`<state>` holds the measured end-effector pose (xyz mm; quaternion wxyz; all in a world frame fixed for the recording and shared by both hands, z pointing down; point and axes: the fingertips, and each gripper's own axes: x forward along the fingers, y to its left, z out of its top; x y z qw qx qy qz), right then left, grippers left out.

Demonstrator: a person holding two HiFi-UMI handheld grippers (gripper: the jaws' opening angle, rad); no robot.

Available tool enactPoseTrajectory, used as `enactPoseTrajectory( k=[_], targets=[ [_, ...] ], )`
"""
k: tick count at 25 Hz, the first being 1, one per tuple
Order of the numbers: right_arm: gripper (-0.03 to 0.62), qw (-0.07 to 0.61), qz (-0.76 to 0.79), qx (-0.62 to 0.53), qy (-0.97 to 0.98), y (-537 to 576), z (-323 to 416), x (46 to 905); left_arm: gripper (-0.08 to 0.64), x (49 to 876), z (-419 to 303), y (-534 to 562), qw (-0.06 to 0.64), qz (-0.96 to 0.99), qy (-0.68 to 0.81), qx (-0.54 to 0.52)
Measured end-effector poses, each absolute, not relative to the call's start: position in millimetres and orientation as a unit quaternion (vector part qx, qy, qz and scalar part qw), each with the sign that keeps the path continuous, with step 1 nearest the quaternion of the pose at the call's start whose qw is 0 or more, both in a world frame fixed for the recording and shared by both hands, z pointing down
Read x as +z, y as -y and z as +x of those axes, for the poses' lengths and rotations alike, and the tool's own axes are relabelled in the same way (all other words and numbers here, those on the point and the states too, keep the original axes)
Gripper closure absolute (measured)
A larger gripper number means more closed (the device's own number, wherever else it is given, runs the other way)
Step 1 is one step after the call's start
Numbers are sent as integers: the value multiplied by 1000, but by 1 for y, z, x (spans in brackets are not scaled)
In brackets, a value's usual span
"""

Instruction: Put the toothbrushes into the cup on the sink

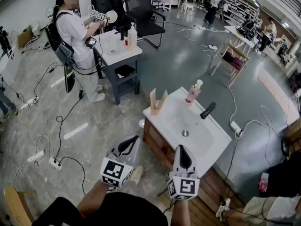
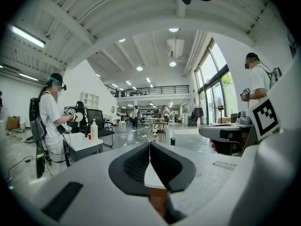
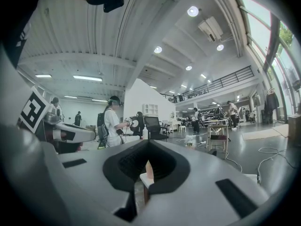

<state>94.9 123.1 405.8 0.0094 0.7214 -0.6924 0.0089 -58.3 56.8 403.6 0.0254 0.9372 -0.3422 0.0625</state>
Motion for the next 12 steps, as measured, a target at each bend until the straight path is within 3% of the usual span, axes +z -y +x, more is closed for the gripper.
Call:
enactPoseTrajectory(
  k=[12],
  targets=[
    [594, 11, 719, 10, 695, -122, 92, 408, 554, 404, -59, -56, 25, 937, 343, 63]
  ],
)
